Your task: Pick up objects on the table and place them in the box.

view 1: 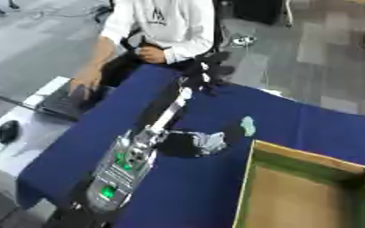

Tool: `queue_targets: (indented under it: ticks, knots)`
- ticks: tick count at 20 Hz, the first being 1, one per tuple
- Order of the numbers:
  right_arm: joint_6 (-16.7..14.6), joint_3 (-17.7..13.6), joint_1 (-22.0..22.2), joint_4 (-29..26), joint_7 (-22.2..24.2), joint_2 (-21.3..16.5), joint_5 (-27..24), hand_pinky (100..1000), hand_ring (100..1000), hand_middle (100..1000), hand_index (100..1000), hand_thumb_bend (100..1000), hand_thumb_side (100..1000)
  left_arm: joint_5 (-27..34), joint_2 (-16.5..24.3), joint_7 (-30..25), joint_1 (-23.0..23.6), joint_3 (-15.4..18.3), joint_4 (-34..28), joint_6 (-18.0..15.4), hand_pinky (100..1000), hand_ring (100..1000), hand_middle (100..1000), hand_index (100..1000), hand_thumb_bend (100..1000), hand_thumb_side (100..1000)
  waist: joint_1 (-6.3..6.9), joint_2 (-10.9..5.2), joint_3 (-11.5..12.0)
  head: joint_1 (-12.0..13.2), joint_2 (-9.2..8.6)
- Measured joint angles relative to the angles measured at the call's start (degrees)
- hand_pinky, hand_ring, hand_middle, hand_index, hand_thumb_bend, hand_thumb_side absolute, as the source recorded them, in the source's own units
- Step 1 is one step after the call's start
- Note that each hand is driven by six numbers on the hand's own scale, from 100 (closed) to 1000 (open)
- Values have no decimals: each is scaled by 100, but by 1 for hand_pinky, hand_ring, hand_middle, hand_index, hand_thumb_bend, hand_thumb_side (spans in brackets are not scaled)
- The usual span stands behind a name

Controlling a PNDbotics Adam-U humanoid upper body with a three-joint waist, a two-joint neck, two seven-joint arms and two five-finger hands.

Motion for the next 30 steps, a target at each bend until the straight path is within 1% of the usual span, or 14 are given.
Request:
queue_targets:
  ticks: [3,4,5,6,10,11,12,16,17,19,22,23,25,30]
  knots:
    - [-3,0,0,0,4,0,0,403,545,573,684,476,1000,0,0,-16,0,0,0,6,472,679,1000,931,695,692,-1,0,-7,0,-3]
    - [-6,0,1,0,9,2,0,403,544,573,685,480,1000,0,1,-36,-1,0,0,15,363,614,992,933,690,673,-5,0,-23,-2,-7]
    - [-11,2,2,0,18,3,0,403,544,572,685,528,1000,0,5,-63,-13,0,0,32,334,586,987,932,689,671,-9,0,-33,-9,-9]
    - [-20,14,4,0,33,3,1,404,545,574,685,481,1000,-7,31,-105,-50,0,0,51,303,569,953,930,688,675,-10,0,-34,-15,-9]
    - [-57,99,42,0,137,1,24,403,544,573,685,485,1000,-107,493,-505,-342,-20,0,347,299,537,861,900,681,721,40,-31,-69,-41,-10]
    - [-61,112,63,0,161,-2,32,403,544,573,685,475,1000,-154,686,-687,-435,-45,2,458,299,537,871,900,957,761,62,-53,-76,-45,-10]
    - [-69,129,73,0,181,-14,37,403,544,573,685,486,1000,-201,904,-889,-558,-75,25,561,305,530,825,888,685,744,84,-75,-88,-45,-11]
    - [-84,154,108,0,238,-58,34,403,543,572,685,487,1000,-283,1703,-1640,-1108,-281,520,767,258,498,768,869,693,772,150,-149,-138,-28,-10]
    - [-94,161,121,0,249,-80,27,403,543,572,685,487,1000,-286,1871,-1808,-1289,-355,748,778,309,503,769,868,696,782,163,-171,-150,-10,-9]
    - [-111,176,151,0,271,-102,8,402,543,572,685,489,1000,-301,2131,-2104,-1642,-510,1270,769,591,567,779,861,722,809,189,-201,-169,15,-6]
    - [-132,182,155,0,323,-132,-16,401,542,571,685,490,1000,-415,2377,-2463,-2153,-780,2155,659,863,809,912,867,760,814,213,-230,-203,81,-5]
    - [-137,187,155,0,340,-136,-30,401,542,571,685,491,1000,-494,2427,-2567,-2298,-873,2447,597,936,872,941,874,822,856,222,-235,-213,102,-5]
    - [-152,199,156,0,361,-171,-57,401,542,571,685,492,1000,-715,2479,-2749,-2576,-1047,3002,424,1000,915,957,886,869,868,237,-250,-226,106,-5]
    - [-175,210,155,0,431,-183,-106,400,541,570,685,490,1000,-1383,2398,-2977,-3140,-1297,4198,-169,919,849,927,881,933,831,267,-252,-249,150,-8]
